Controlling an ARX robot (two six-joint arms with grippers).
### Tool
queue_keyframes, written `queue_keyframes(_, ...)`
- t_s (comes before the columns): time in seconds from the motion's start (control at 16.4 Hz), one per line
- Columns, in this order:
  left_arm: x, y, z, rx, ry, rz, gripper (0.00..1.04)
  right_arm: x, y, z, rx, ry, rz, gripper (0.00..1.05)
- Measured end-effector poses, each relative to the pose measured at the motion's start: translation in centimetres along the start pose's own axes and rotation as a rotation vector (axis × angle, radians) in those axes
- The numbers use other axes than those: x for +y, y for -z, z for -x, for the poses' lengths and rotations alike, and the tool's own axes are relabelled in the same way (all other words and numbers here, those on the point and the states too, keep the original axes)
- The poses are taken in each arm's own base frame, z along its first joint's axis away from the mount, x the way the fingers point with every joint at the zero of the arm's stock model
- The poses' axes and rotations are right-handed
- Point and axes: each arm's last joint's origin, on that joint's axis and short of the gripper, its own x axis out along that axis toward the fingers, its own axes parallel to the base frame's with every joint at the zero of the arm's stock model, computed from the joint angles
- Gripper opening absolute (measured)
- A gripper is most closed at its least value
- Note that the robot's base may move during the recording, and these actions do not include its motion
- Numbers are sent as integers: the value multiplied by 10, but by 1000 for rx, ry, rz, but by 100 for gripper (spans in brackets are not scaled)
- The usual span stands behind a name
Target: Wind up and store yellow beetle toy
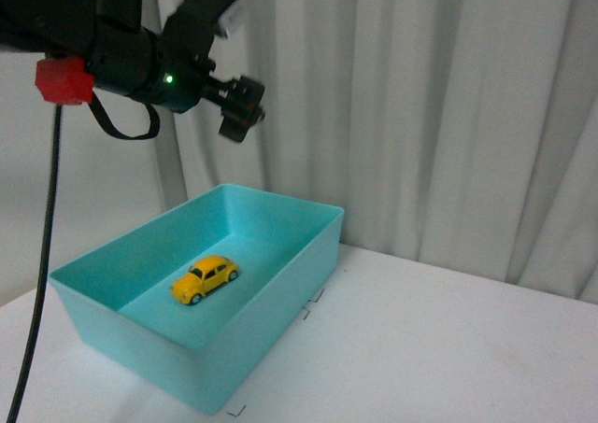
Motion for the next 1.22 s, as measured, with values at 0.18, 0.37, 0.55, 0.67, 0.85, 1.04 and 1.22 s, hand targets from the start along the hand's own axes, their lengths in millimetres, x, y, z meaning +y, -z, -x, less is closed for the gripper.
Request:
queue_keyframes(0.18, -29, 14, 79, -332, -57, 226, 42, 0, 0, 0, 0, 0, 0, 98)
queue_keyframes(0.37, -53, 66, 98, -206, -37, 286, 11, 0, 0, 0, 0, 0, 0, 98)
queue_keyframes(0.55, -68, 76, 132, -269, -41, 294, 2, 0, 0, 0, 0, 0, 0, 98)
queue_keyframes(0.67, -82, 91, 144, -232, -23, 294, 2, 0, 0, 0, 0, -2, 0, 98)
queue_keyframes(0.85, -83, 96, 160, -259, -35, 295, 2, 0, 0, 0, 0, 0, 0, 98)
queue_keyframes(1.04, -86, 108, 172, -239, -35, 295, 2, 0, 0, 0, 0, 0, 0, 98)
queue_keyframes(1.22, -87, 112, 182, -248, -36, 295, 2, 0, 0, 0, 0, 0, 0, 98)
